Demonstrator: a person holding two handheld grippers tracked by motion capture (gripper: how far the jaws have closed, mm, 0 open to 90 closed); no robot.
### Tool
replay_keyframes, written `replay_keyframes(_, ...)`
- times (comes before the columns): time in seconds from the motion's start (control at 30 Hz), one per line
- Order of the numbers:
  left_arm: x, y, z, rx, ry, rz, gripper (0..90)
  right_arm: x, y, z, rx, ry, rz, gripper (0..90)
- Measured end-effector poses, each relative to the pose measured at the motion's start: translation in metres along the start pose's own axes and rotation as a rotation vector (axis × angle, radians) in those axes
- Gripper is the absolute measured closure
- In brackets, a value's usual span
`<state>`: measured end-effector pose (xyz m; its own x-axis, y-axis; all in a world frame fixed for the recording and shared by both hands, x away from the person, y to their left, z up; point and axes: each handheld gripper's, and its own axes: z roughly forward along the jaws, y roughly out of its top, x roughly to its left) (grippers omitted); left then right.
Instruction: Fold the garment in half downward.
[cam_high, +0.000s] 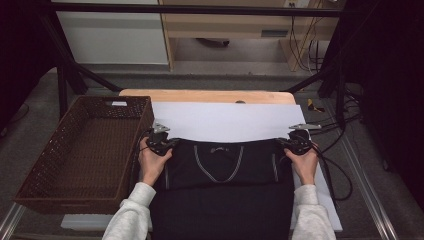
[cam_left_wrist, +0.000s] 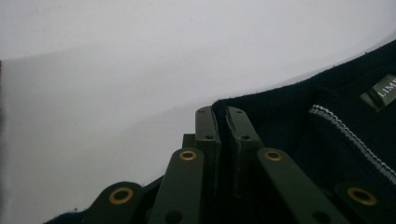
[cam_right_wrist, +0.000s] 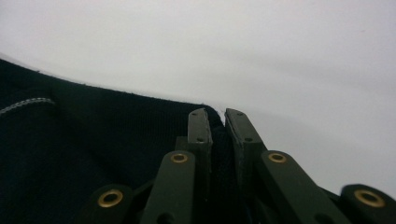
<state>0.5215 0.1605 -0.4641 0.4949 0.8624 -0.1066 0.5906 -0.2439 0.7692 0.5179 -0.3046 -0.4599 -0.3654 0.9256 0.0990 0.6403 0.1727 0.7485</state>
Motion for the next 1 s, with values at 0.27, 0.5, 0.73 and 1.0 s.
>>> replay_keyframes(0.27, 0.006, -0.003, 0.014, 0.019, -0.01, -0.027, 83.3, -0.003, -0.004, 0.021, 0.026, -0.044, -0.015, 80.2)
replay_keyframes(0.5, 0.0, 0.0, 0.004, -0.017, -0.013, -0.008, 63.8, -0.001, -0.003, 0.011, -0.01, -0.054, -0.03, 62.6)
replay_keyframes(0.73, -0.014, 0.002, -0.032, -0.116, -0.052, -0.013, 37.0, 0.002, -0.006, -0.022, -0.127, 0.006, -0.025, 35.8)
replay_keyframes(1.0, -0.028, -0.004, -0.064, -0.129, -0.071, 0.011, 13.8, 0.011, -0.015, -0.053, -0.155, 0.093, -0.005, 16.7)
